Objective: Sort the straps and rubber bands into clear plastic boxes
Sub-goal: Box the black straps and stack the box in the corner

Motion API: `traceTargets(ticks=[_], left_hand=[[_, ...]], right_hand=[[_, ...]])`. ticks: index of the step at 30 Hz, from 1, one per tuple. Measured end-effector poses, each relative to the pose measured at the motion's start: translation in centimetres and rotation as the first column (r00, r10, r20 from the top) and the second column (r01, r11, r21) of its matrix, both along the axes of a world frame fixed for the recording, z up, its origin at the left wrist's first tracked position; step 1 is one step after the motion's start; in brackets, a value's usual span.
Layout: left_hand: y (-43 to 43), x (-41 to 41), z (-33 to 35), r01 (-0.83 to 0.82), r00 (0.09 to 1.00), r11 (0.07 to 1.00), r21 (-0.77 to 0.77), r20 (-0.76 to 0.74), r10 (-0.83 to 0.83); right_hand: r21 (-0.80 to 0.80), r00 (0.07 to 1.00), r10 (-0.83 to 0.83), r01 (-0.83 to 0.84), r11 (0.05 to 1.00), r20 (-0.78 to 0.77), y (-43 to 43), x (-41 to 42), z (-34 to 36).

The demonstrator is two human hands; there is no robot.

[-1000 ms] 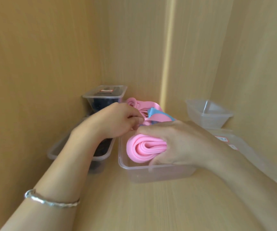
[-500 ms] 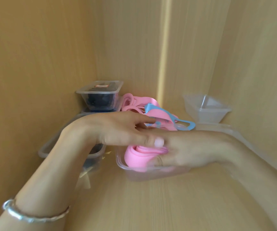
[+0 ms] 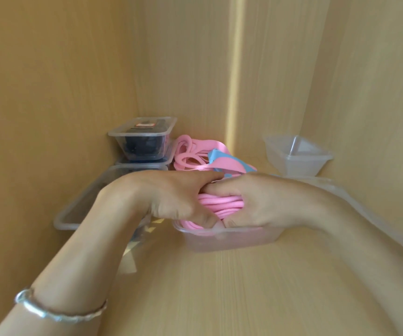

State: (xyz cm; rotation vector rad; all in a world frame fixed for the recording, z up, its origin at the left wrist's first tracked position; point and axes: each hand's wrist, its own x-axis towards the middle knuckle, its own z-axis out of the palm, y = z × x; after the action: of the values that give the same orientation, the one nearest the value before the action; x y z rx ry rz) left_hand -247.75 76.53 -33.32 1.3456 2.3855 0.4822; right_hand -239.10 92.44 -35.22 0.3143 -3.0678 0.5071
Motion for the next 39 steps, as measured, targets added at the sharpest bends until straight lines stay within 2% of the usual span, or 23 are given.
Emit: traceTargets(ticks=[2,4,7,9,13,16,18,20,23,26,28,32,35,39], left_hand=[[0.4,0.2,-0.1,0.034,0.994,0.995,-0.092,-0.098,-0.043],[0.7,0.5,-0.2,0.055,0.983,0.987,-0.151,-0.165,-0.08],[1.0,-0.1,-0.8,0.041,0.974,0.981,-0.19,-0.212,-0.082],[0.9,-0.7,-1.2,0.036,0.981,0.978,-0.204,-0.181,-0.073],[-0.2,-1.1,0.0,0.056,0.998,0.998,-0.023,0.03,-0.056],[-0.1,-1.2,0.1,0.012,0.999,0.999,0.043,0.044,-0.014],[0.5,-0.9,0.0,-0.016,1.0,1.0,0.011,0.01,0.016],[0.9,-0.6,0.1,-0.031,0.999,1.0,-0.003,0.015,0.031],[0.8,-0.4,0.1,-0.016,1.0,1.0,-0.011,0.012,0.016],[1.1,0.2,0.1,-0.014,1.0,1.0,-0.023,-0.028,0.014],[1.1,0.4,0.1,-0.041,0.997,0.999,-0.013,-0.064,0.04],[1.5,0.4,-0.2,-0.054,0.994,0.99,0.13,-0.083,0.066],[2.0,0.4,-0.9,-0.042,0.993,0.989,0.143,-0.1,0.057],[2.1,0.1,-1.6,-0.05,0.998,0.986,0.159,-0.021,0.054]], right_hand=[[-0.221,0.985,0.063,-0.026,0.975,0.16,0.7,0.3,0.4],[-0.369,0.968,0.103,-0.01,0.929,0.231,1.1,0.9,1.1],[-0.263,0.983,0.049,0.0,0.965,0.177,1.4,1.0,1.0],[-0.182,0.987,0.005,0.024,0.983,0.159,1.2,0.9,1.0],[-0.073,0.985,-0.015,0.027,0.997,0.171,0.7,0.8,1.2],[-0.014,0.983,-0.06,0.064,0.998,0.174,0.8,0.3,0.9],[-0.023,0.977,-0.058,0.064,0.998,0.206,1.3,0.3,0.9],[-0.13,0.974,-0.016,0.047,0.99,0.225,1.7,0.8,1.2],[-0.294,0.986,-0.159,0.167,0.941,0.05,2.8,1.2,1.5],[-0.395,0.893,-0.41,0.314,0.863,-0.187,4.8,1.2,1.9],[-0.339,0.816,-0.539,0.457,0.822,-0.208,6.4,1.4,1.8],[-0.124,0.676,-0.735,0.725,0.677,-0.057,9.5,1.5,0.4],[-0.018,0.586,-0.799,0.808,0.589,0.131,8.8,1.4,-0.1],[0.107,0.532,-0.833,0.829,0.549,0.151,7.4,1.0,-0.7]])
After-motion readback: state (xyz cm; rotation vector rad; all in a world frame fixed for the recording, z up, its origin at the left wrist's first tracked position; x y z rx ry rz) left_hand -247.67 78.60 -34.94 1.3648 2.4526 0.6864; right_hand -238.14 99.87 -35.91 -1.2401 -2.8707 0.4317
